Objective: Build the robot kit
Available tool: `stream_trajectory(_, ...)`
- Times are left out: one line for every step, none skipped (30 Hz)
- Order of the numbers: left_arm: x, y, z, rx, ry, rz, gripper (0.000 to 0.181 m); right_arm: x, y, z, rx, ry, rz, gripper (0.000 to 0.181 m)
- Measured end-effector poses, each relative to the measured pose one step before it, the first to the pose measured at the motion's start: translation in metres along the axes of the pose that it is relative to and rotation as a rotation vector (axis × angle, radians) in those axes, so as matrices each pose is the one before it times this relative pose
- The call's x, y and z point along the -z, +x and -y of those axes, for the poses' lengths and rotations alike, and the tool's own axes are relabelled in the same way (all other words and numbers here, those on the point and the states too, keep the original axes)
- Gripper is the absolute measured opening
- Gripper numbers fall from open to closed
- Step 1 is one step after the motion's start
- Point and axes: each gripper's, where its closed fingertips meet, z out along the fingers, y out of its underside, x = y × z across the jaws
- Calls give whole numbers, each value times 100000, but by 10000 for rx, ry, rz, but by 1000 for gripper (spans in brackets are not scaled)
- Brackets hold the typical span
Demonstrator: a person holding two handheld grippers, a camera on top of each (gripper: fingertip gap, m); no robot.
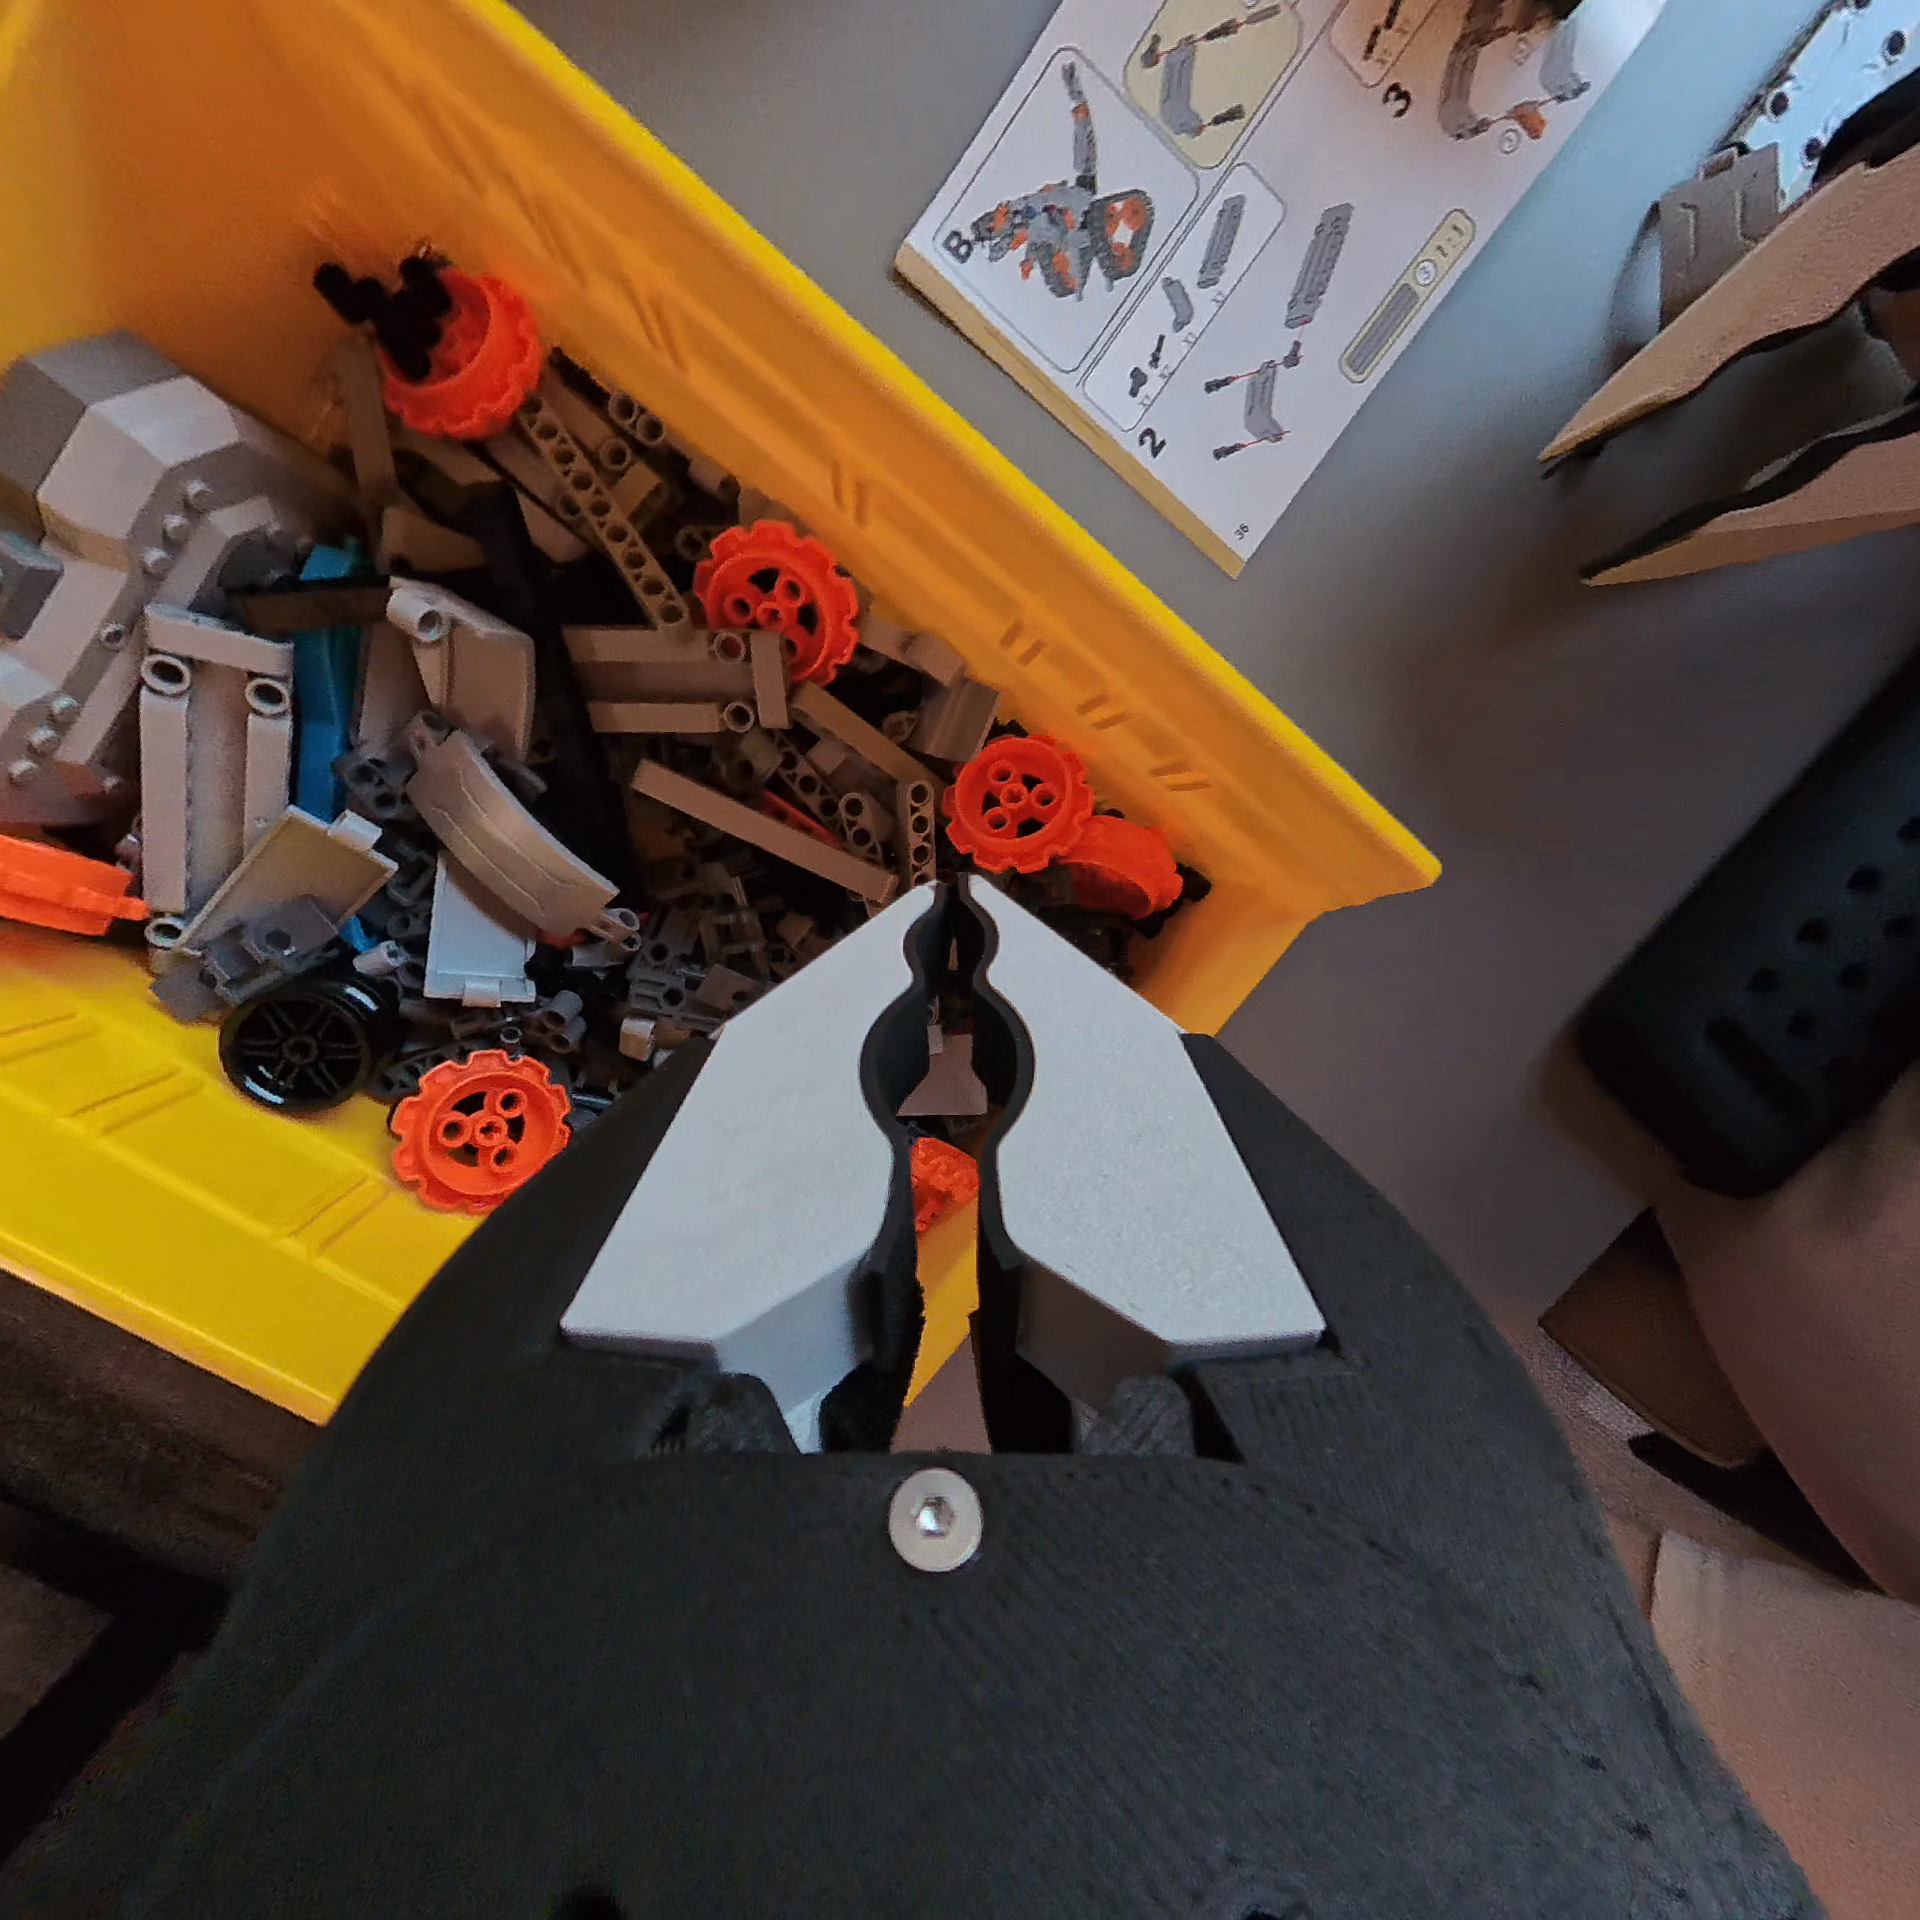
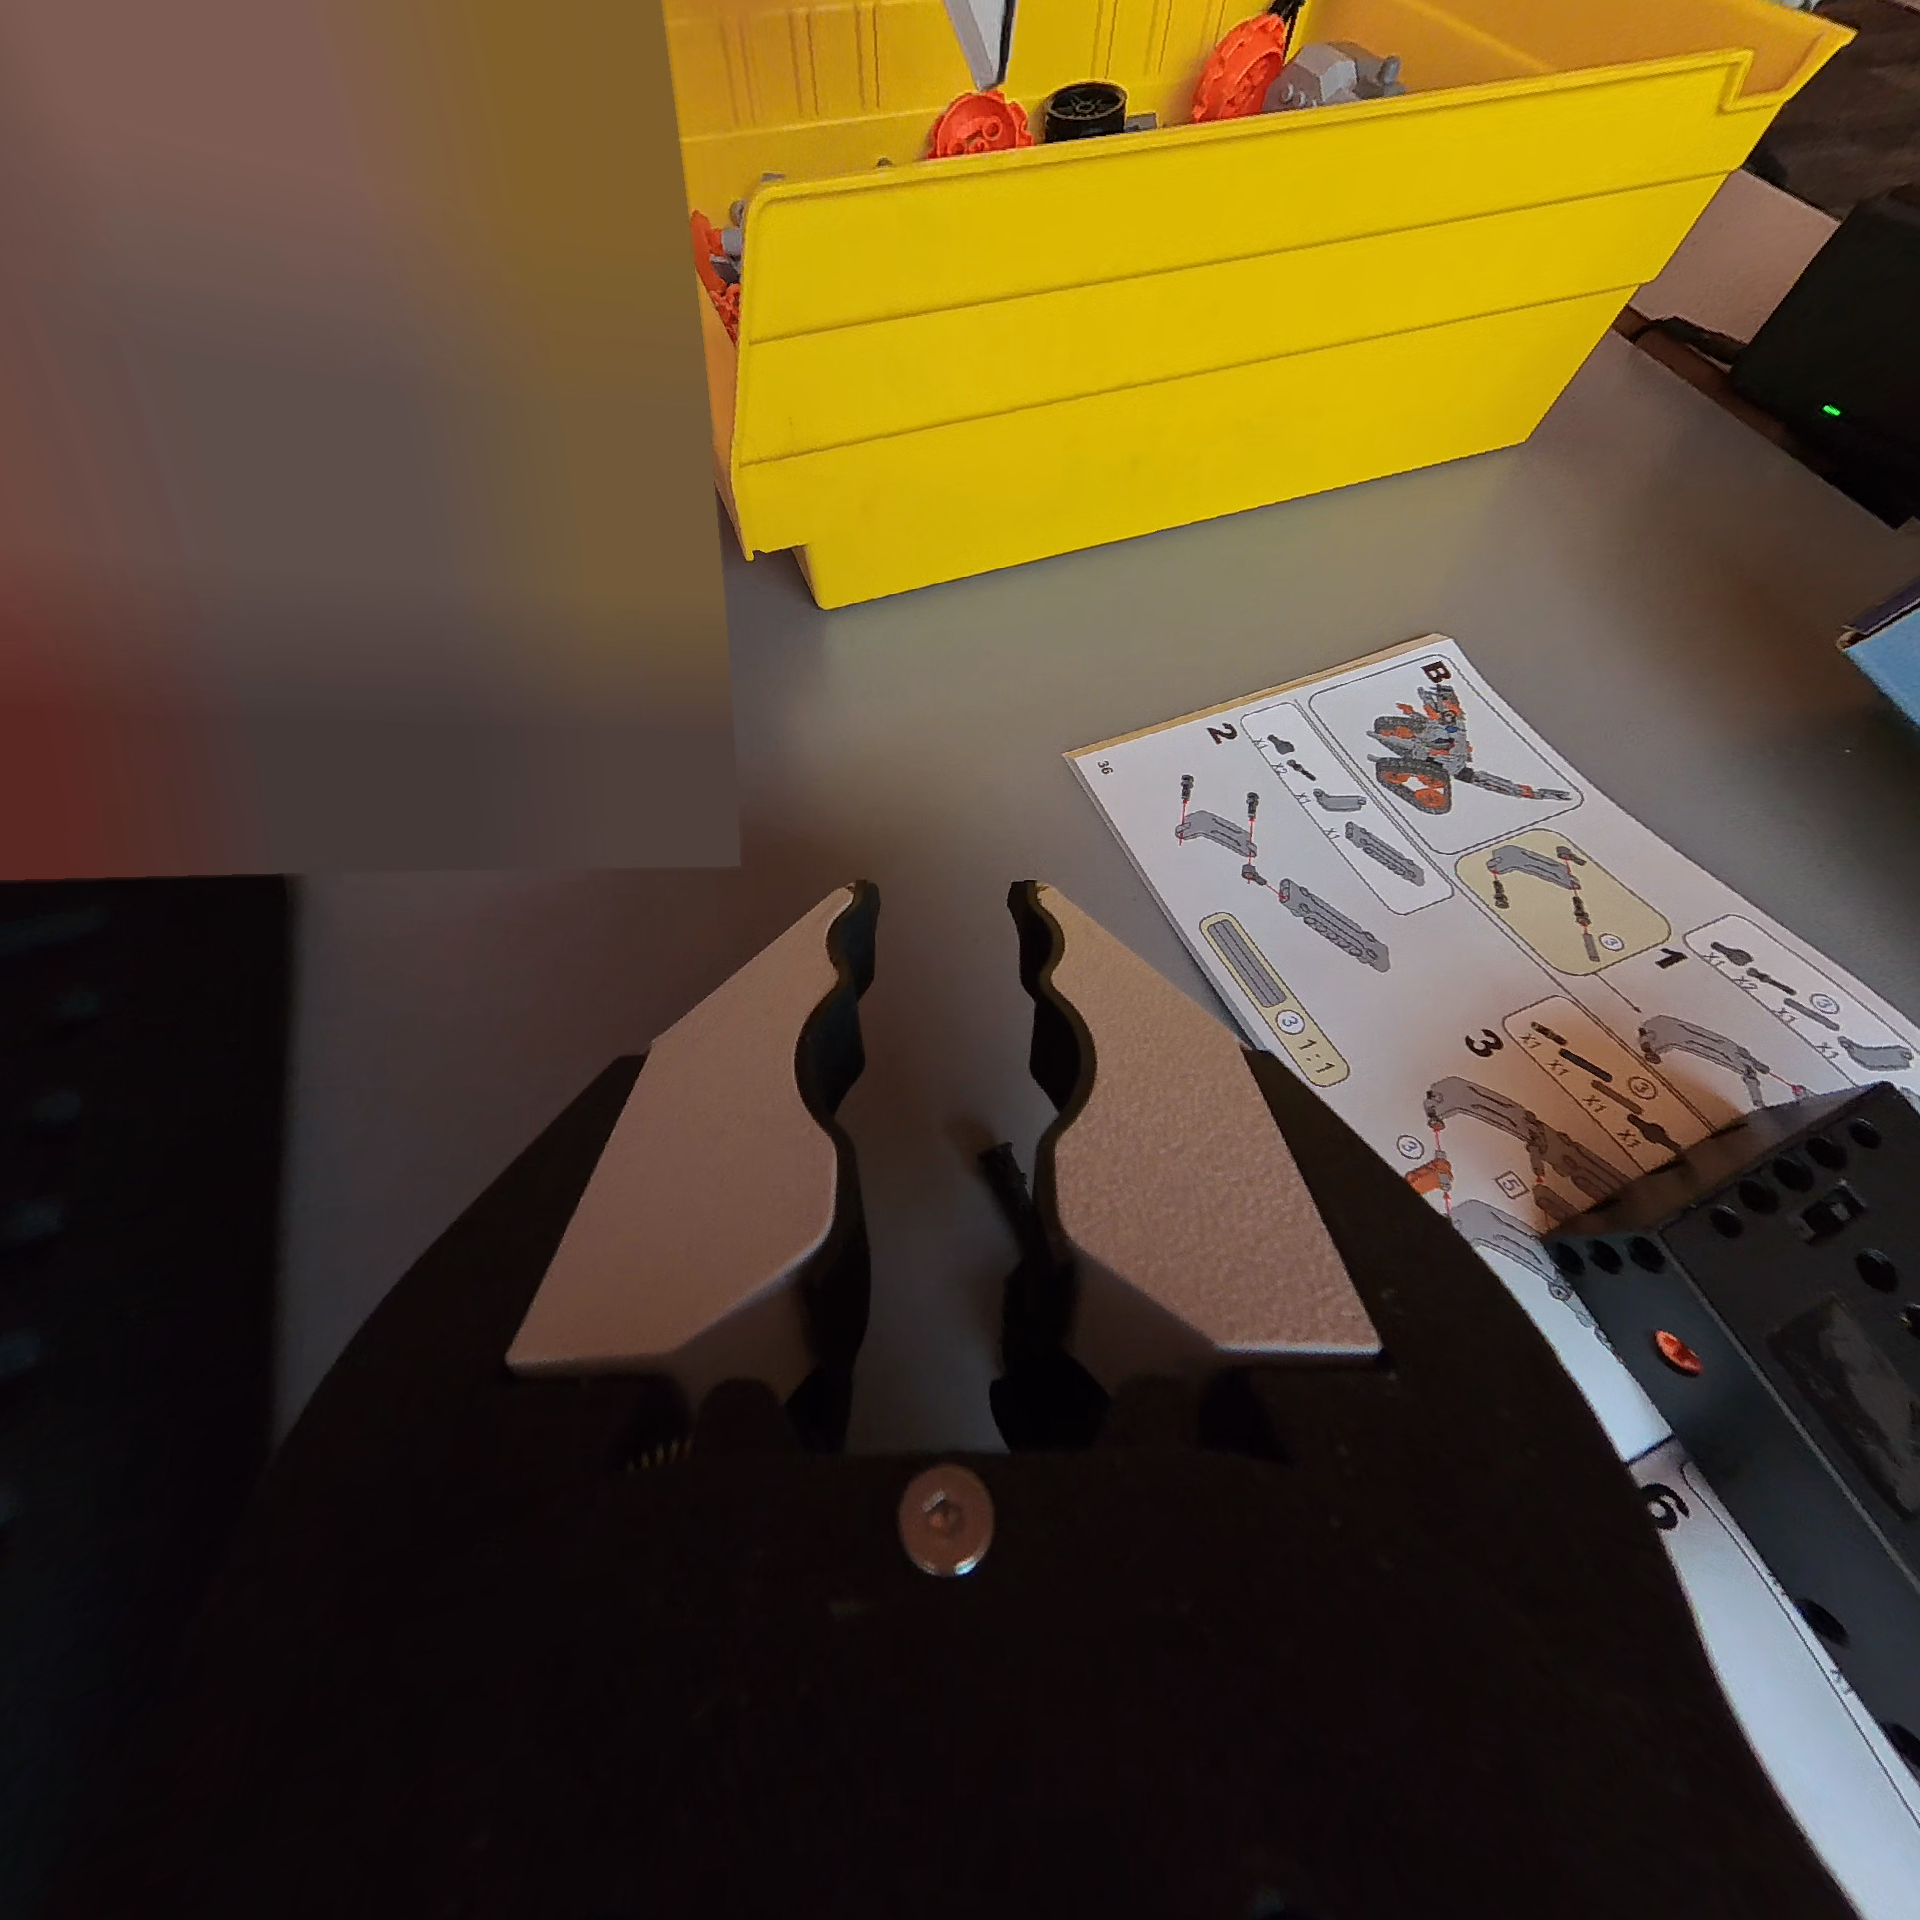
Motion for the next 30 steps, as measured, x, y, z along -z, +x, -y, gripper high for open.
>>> stream_trajectory(-77,-183,-181,79,-94,44,0,-7,-21,-15,15,-8,1,26)
stream_trajectory(-82,-164,-167,29,-86,64,0,-8,-8,-10,3,-3,1,26)
stream_trajectory(-76,-101,-168,16,-86,41,0,-7,-1,-12,-17,-3,12,26)
stream_trajectory(-76,-93,-140,24,-84,35,0,-5,15,-20,-26,2,7,26)
stream_trajectory(-74,-153,-93,36,-64,80,0,-14,10,-8,-25,8,6,26)
stream_trajectory(-85,-176,-136,46,-89,93,0,-18,-4,-25,-22,0,11,26)
stream_trajectory(-104,-147,-185,51,-117,74,0,-28,-12,-31,-14,-11,14,26)
stream_trajectory(-101,-83,-172,44,-115,48,0,-24,-18,-16,-5,-7,13,26)
stream_trajectory(-91,-35,-156,16,-99,21,0,-18,-35,-15,0,-2,13,26)
stream_trajectory(-68,11,-95,4,-70,7,0,-5,-17,-16,4,-7,8,26)
stream_trajectory(-48,-56,-90,20,-61,40,0,8,-5,5,10,-2,-2,26)
stream_trajectory(-43,-202,-142,63,-81,121,0,36,12,40,9,13,-11,26)
stream_trajectory(-10,-396,-282,123,-134,211,0,52,6,51,-1,22,-4,26)
stream_trajectory(14,-424,-419,180,-160,189,0,72,20,75,-7,33,-9,26)
stream_trajectory(21,-348,-581,252,-197,108,0,69,36,106,-7,51,-15,26)
stream_trajectory(63,-482,-684,299,-229,169,2,41,40,76,-19,40,-12,26)
stream_trajectory(128,-644,-545,294,-144,249,5,-1,21,22,-25,21,0,26)
stream_trajectory(257,-604,-153,261,32,224,6,-28,-12,-13,-15,-4,13,26)
stream_trajectory(396,-367,339,206,292,89,7,-33,-48,-11,18,-6,24,26)
stream_trajectory(555,-51,819,166,542,-70,6,-24,-41,27,54,13,3,26)
stream_trajectory(659,124,1080,123,661,-147,4,-1,-12,108,81,36,-28,26)
stream_trajectory(765,63,1222,48,734,-66,4,34,-5,228,99,91,-37,26)
stream_trajectory(862,-68,1310,13,822,41,4,107,-18,386,97,177,-37,26)
stream_trajectory(960,-41,1253,-9,821,6,5,122,-24,483,83,230,-22,26)
stream_trajectory(1075,-95,1276,-2,861,25,7,116,40,469,52,212,-47,26)
stream_trajectory(1218,-292,1325,66,918,121,9,103,82,434,-2,186,-54,26)
stream_trajectory(1324,-447,1405,102,964,178,12,73,-8,446,-62,214,22,26)
stream_trajectory(1345,-433,1513,124,1025,142,17,53,-71,476,-117,240,54,26)
stream_trajectory(1297,-279,1526,141,1020,37,19,7,-91,443,-141,230,65,26)
stream_trajectory(1195,-87,1576,124,1025,-81,24,-47,-149,315,-145,165,97,27)
